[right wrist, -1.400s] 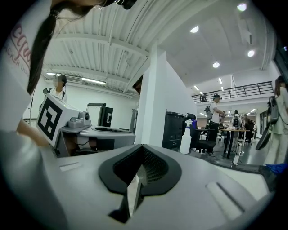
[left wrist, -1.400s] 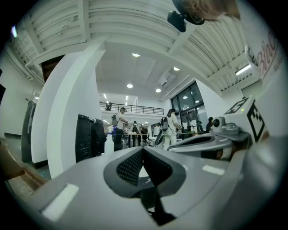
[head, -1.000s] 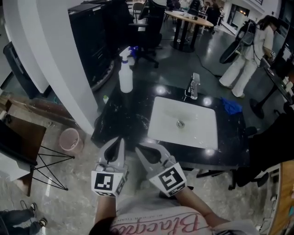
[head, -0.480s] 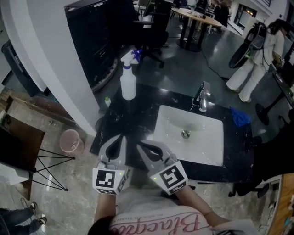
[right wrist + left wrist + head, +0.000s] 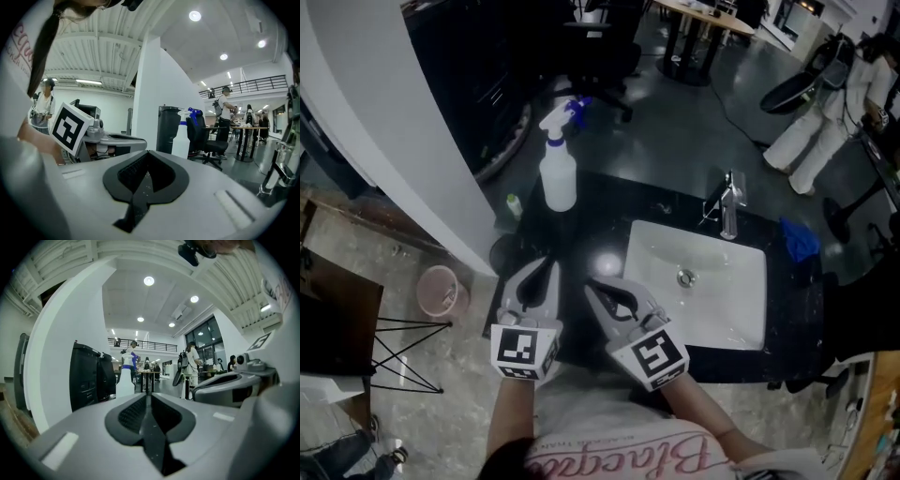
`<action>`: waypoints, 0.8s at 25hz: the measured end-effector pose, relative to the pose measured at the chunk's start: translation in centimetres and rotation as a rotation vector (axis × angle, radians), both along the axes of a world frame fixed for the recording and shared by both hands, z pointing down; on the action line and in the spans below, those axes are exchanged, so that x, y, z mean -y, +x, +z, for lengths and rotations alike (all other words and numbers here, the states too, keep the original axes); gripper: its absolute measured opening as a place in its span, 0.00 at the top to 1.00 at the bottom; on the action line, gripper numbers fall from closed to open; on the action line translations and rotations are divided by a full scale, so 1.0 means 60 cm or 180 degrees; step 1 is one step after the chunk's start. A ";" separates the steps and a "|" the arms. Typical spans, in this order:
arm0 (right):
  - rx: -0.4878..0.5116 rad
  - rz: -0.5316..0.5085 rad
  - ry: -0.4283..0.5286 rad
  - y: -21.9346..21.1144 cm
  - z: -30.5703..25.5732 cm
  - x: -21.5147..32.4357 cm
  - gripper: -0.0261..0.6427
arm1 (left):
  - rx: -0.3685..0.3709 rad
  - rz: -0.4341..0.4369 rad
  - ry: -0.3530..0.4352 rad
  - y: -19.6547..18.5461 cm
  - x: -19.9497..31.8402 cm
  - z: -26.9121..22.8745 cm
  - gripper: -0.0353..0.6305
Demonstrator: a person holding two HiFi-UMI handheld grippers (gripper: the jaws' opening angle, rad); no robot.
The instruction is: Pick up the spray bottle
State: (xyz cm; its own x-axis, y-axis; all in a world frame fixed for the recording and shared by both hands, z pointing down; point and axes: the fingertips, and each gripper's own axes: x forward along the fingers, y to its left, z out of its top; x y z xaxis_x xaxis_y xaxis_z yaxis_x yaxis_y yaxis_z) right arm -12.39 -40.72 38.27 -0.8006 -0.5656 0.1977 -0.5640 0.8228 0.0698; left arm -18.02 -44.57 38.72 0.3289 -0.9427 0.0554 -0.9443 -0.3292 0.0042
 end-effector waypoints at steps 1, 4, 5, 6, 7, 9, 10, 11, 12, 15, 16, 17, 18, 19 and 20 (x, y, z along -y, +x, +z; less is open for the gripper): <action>0.0001 0.0049 -0.0049 0.001 0.006 0.009 0.96 | 0.0013 0.0046 -0.0040 0.001 0.014 0.006 0.85; -0.0028 0.0191 -0.0217 0.004 0.028 0.031 0.96 | 0.0002 0.0108 -0.0150 -0.005 0.056 0.027 0.72; -0.0040 0.0219 -0.0240 0.003 0.032 0.038 0.96 | -0.0001 0.0105 -0.0163 -0.009 0.072 0.031 0.70; -0.0049 0.0237 -0.0253 0.002 0.035 0.046 0.96 | 0.0004 0.0096 -0.0172 -0.013 0.090 0.036 0.67; -0.0056 0.0251 -0.0269 0.000 0.038 0.053 0.96 | 0.0015 0.0075 -0.0183 -0.017 0.108 0.040 0.63; -0.0069 0.0286 -0.0322 -0.003 0.045 0.063 0.96 | 0.0013 -0.0005 -0.0210 -0.027 0.142 0.049 0.54; -0.0075 0.0305 -0.0351 -0.005 0.049 0.067 0.96 | -0.0013 -0.0054 -0.0220 -0.033 0.157 0.053 0.47; -0.0080 0.0324 -0.0376 -0.006 0.052 0.072 0.96 | -0.0045 -0.0104 -0.0237 -0.038 0.172 0.057 0.41; -0.0085 0.0344 -0.0401 -0.008 0.056 0.077 0.96 | -0.0072 -0.0147 -0.0263 -0.043 0.187 0.064 0.34; -0.0116 0.0395 -0.0463 -0.011 0.068 0.091 0.96 | -0.0075 -0.0192 -0.0337 -0.045 0.228 0.083 0.20; -0.0134 0.0406 -0.0478 -0.012 0.072 0.095 0.96 | -0.0056 -0.0183 -0.0361 -0.043 0.240 0.089 0.18; -0.0153 0.0417 -0.0489 -0.013 0.075 0.098 0.96 | -0.0040 -0.0166 -0.0384 -0.039 0.252 0.095 0.17; -0.0168 0.0430 -0.0505 -0.013 0.078 0.101 0.96 | -0.0029 -0.0141 -0.0401 -0.036 0.264 0.100 0.17; -0.0176 0.0447 -0.0528 -0.014 0.081 0.104 0.96 | -0.0017 -0.0111 -0.0410 -0.031 0.275 0.103 0.17; -0.0177 0.0469 -0.0551 -0.014 0.083 0.108 0.96 | 0.0003 -0.0080 -0.0410 -0.027 0.285 0.106 0.17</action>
